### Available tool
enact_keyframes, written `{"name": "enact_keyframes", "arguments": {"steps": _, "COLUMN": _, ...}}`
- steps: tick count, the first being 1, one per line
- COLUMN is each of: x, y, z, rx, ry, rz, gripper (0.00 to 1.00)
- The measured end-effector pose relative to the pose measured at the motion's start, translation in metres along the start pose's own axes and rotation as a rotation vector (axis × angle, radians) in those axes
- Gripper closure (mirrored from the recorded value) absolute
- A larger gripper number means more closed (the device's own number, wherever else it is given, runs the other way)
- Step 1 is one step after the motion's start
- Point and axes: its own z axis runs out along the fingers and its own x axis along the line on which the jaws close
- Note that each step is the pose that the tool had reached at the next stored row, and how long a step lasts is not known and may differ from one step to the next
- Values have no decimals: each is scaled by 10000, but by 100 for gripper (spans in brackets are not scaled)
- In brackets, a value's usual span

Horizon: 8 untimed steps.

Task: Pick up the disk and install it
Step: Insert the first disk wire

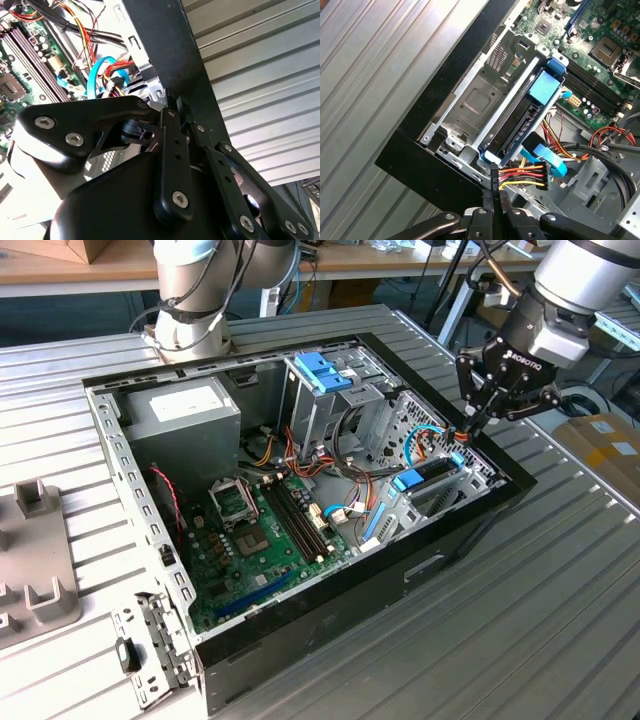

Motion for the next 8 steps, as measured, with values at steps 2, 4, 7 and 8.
{"name": "enact_keyframes", "arguments": {"steps": 2, "x": -1, "y": 1, "z": 0, "rx": 8, "ry": -6, "rz": 213, "gripper": 84}}
{"name": "enact_keyframes", "arguments": {"steps": 4, "x": -1, "y": 1, "z": -1, "rx": 15, "ry": -9, "rz": 415, "gripper": 84}}
{"name": "enact_keyframes", "arguments": {"steps": 7, "x": 0, "y": 1, "z": 0, "rx": 30, "ry": -20, "rz": 787, "gripper": 84}}
{"name": "enact_keyframes", "arguments": {"steps": 8, "x": 0, "y": 1, "z": 0, "rx": 33, "ry": -22, "rz": 863, "gripper": 84}}
